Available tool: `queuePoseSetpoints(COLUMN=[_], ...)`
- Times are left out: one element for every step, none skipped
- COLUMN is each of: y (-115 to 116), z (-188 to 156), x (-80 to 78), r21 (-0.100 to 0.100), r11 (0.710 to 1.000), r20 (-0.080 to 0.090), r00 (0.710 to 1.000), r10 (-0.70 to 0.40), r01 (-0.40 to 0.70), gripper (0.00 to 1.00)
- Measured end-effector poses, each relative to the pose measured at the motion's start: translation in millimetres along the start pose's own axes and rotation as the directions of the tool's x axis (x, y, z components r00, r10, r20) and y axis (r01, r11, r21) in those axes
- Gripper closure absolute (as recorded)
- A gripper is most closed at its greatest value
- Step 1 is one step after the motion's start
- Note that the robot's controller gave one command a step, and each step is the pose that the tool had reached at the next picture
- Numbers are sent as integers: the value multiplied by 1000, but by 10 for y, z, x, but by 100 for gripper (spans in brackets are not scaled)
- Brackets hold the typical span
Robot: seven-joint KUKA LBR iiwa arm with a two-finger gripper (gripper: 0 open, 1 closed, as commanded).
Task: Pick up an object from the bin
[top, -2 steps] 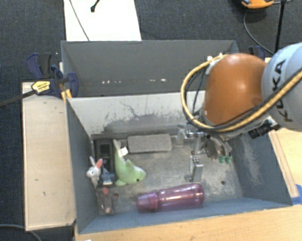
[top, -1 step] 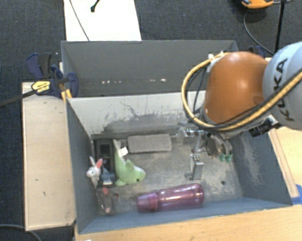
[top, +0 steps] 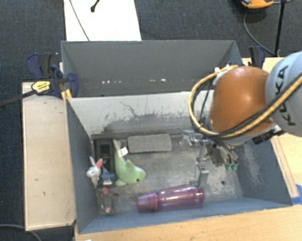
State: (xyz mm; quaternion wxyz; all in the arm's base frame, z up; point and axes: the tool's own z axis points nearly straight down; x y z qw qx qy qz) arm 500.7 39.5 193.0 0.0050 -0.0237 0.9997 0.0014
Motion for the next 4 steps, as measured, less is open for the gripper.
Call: queuePoseSetpoints(y=[221, 106, 106, -62], z=[583, 1149, 1149, -145], x=[152, 208, 208, 118], r21=[4, 0, 0, -1], r11=[1000, 1000, 1000, 1000], r20=[-5, 1, 1, 3], r00=[1000, 1000, 1000, 1000], r10=[-28, -14, -13, -15], r01=[28, 14, 13, 15], gripper=[0, 100, 100, 100])
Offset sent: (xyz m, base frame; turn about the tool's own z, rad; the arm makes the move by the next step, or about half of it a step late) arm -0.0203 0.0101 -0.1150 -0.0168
